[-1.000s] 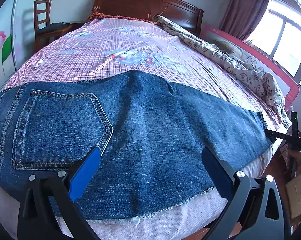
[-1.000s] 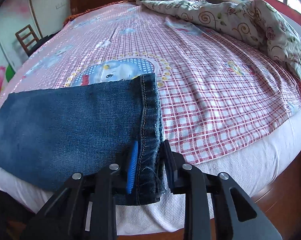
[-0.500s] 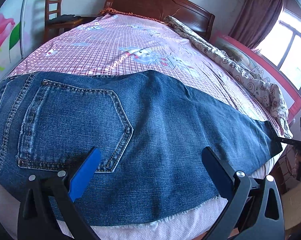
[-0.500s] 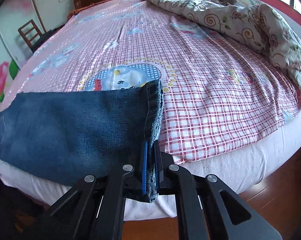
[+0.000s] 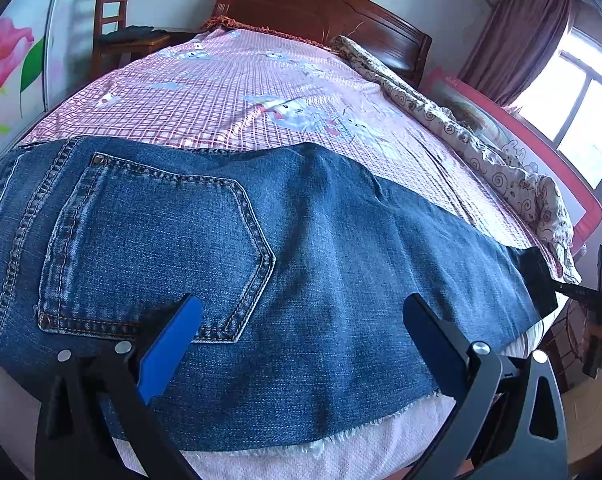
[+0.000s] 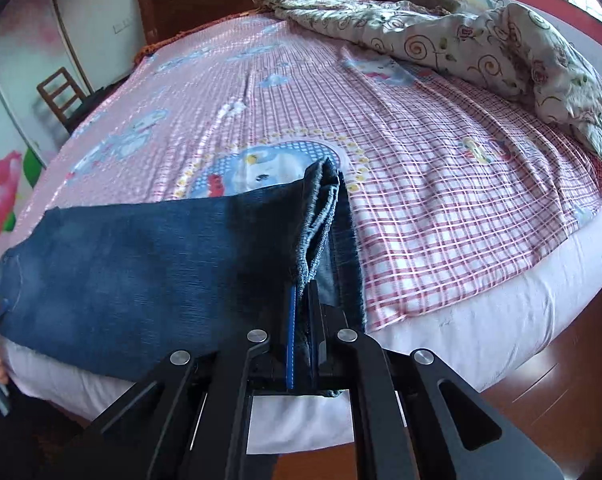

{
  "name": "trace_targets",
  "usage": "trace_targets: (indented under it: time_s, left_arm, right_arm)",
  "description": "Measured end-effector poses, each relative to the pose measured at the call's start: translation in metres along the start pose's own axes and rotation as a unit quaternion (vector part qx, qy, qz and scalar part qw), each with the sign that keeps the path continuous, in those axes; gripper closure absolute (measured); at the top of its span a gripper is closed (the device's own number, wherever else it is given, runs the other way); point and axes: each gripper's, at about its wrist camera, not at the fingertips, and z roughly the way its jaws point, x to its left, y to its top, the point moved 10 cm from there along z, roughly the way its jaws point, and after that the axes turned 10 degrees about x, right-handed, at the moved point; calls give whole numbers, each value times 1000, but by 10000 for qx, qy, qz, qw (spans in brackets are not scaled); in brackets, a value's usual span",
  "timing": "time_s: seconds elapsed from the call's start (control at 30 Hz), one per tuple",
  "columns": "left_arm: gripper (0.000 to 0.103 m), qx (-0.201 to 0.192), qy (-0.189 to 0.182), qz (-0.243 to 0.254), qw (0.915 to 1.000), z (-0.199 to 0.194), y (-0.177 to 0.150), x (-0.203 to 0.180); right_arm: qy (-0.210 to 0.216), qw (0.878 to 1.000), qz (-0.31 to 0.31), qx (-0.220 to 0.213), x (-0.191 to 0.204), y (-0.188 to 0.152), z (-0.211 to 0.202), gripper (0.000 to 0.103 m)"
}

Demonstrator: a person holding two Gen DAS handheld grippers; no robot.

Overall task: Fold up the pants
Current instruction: 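Lift the jeans leg hem with the right tool and fold it toward the waistband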

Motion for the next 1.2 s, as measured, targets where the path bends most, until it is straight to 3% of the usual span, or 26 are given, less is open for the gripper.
trace_targets:
  time_s: [0.07, 0.13, 0.27, 0.43, 0.47, 0.57, 0.63, 0.77, 1.0, 1.2]
  left_arm:
    - [2, 23, 36, 44, 10000, 0, 0, 0]
    - [2, 20, 58, 40, 10000, 1, 1, 1]
    - [2, 43, 101, 8, 9999, 4, 2, 2]
    - [2, 6, 41, 101, 9999, -1, 5, 0]
    - [2, -33, 33, 102, 9999, -4, 7, 1]
    - [2, -190, -33, 94, 9998, -17, 10, 8]
    - [2, -325, -40, 117, 9994, -28, 10, 15]
    - [2, -513, -148, 76, 9985, -44, 6, 31]
    - [2, -485, -328, -238, 9980, -42, -20, 61]
    - [2, -584, -444, -375, 9966, -40, -13, 69]
  right_arm:
    - [-174, 9998, 40, 47, -13, 0, 7, 99]
    - [-89, 9998, 148, -65, -16, 0, 3, 99]
    - [948, 9924, 759, -178, -11, -1, -9, 99]
    - [1456, 9823, 1125, -343, 8, 13, -37, 99]
    - [1382, 9837, 1089, -370, 15, 18, -43, 99]
    - [1365, 9870, 728, -448, 60, 35, -63, 99]
    - [1032, 9933, 193, -491, 99, 45, -71, 99]
    - [803, 9939, -644, -405, 189, 51, -62, 99]
    - [649, 9853, -1579, 23, 320, 21, -3, 99]
    - [688, 9812, -1781, 271, 379, -10, 28, 99]
